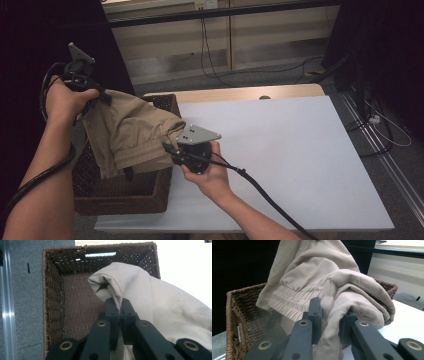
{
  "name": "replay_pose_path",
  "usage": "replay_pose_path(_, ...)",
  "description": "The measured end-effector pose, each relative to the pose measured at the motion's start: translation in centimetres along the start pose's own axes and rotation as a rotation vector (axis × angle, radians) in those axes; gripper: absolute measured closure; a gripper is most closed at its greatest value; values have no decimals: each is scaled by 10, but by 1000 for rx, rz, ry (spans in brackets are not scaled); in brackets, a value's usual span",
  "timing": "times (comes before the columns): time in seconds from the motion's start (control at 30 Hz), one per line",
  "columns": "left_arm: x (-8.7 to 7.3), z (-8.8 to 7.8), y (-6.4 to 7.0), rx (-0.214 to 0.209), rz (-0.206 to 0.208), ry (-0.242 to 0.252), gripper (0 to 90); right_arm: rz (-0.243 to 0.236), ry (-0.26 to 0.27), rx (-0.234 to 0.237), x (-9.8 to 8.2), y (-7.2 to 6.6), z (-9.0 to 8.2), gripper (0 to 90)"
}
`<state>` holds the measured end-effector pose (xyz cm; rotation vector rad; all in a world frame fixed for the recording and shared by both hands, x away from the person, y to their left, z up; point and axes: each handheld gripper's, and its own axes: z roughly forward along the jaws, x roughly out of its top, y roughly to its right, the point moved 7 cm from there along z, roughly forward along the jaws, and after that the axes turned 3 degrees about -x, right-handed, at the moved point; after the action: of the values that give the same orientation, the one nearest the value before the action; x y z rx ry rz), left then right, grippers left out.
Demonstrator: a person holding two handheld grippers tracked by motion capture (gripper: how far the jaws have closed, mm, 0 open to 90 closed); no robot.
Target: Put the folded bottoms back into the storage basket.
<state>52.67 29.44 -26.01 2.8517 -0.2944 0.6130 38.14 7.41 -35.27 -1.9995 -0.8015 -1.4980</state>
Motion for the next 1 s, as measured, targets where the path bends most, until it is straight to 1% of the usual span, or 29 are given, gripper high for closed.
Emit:
replay_pose_path(0.2,-3,0,-10,2,-14,1,871,-9,-14,11,-5,-6,5,767)
replay_pose_path(0.27,-3,0,-14,4,-23,7,872,-15,-17,14,-6,-8,7,766)
replay_pose_path(0.4,-3,-1,-20,6,-38,18,872,-16,-27,24,-8,-12,11,766)
replay_pose_path(0.47,-4,-2,-23,3,-39,13,872,-16,-31,30,-9,-14,13,766)
replay_pose_path(0.53,-4,-2,-26,10,-49,19,872,-16,-34,37,-10,-16,15,766)
replay_pose_path(0.57,-4,-2,-28,7,-44,16,872,-15,-35,38,-11,-16,15,766)
replay_pose_path(0.63,-4,-2,-30,12,-53,22,872,-20,-37,44,-11,-18,17,766)
replay_pose_path(0.67,-5,-2,-32,12,-48,16,872,-22,-38,43,-11,-18,18,765)
replay_pose_path(0.77,-5,-1,-35,18,-56,20,872,-25,-43,48,-11,-21,20,765)
replay_pose_path(0.87,-6,0,-38,20,-56,18,872,-28,-50,52,-11,-22,23,764)
replay_pose_path(0.9,-6,0,-39,21,-50,15,872,-28,-51,52,-11,-23,24,764)
replay_pose_path(0.97,-6,1,-40,19,-62,23,872,-30,-53,55,-11,-24,25,764)
replay_pose_path(1.0,-6,0,-42,18,-50,16,872,-31,-55,55,-11,-24,26,764)
